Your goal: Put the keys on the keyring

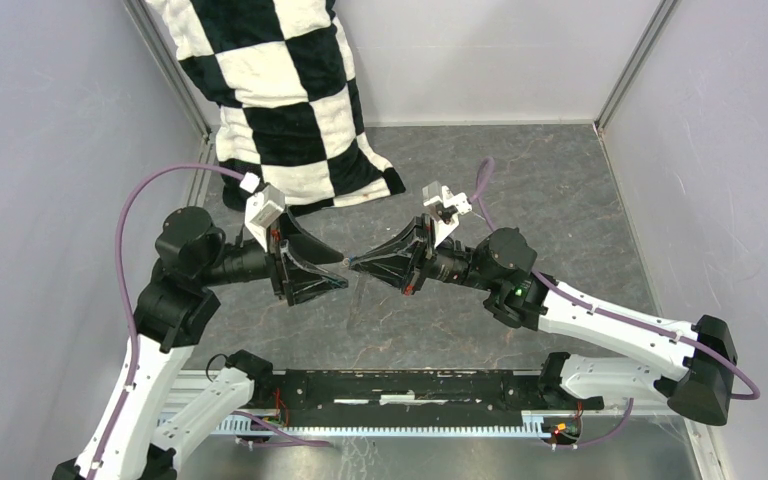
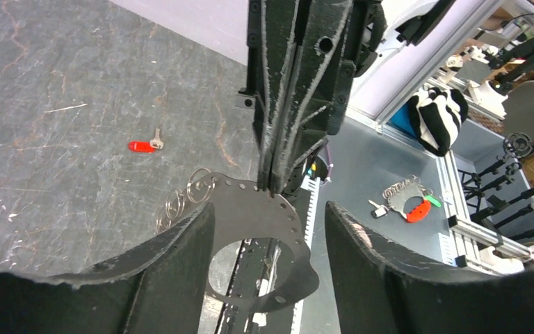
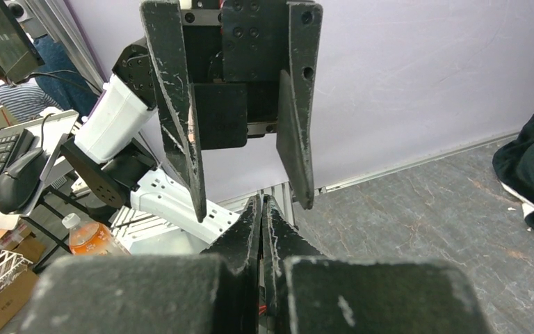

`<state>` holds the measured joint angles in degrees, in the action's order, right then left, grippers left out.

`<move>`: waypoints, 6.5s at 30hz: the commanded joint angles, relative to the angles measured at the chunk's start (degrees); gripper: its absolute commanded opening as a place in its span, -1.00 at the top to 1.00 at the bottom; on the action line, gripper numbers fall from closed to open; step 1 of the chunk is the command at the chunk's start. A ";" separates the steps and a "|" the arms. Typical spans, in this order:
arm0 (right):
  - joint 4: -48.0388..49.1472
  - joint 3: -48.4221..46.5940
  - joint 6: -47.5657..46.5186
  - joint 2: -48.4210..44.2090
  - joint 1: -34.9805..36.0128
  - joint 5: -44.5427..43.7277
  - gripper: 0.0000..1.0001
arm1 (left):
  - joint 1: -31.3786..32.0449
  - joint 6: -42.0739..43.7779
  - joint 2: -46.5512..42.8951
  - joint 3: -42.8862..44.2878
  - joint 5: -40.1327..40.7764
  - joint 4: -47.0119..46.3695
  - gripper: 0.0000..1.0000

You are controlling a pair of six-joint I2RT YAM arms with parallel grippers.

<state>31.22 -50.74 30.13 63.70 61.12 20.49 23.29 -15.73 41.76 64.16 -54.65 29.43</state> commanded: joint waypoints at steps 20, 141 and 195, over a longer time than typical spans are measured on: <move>7.26 -0.93 3.12 0.24 0.57 2.34 0.99 | 0.14 -3.93 -3.97 -10.04 -12.48 -20.96 0.30; -27.88 -5.09 -40.25 -3.44 7.07 -4.67 0.99 | 0.09 41.41 -1.23 -7.70 -10.60 7.47 -0.31; -67.64 -38.72 -38.83 18.70 7.25 -3.87 0.99 | 0.34 67.06 4.59 -6.36 -11.00 24.31 0.21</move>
<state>-37.28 -86.24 -9.65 82.26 68.10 17.50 23.40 47.24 45.80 57.47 -63.57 53.93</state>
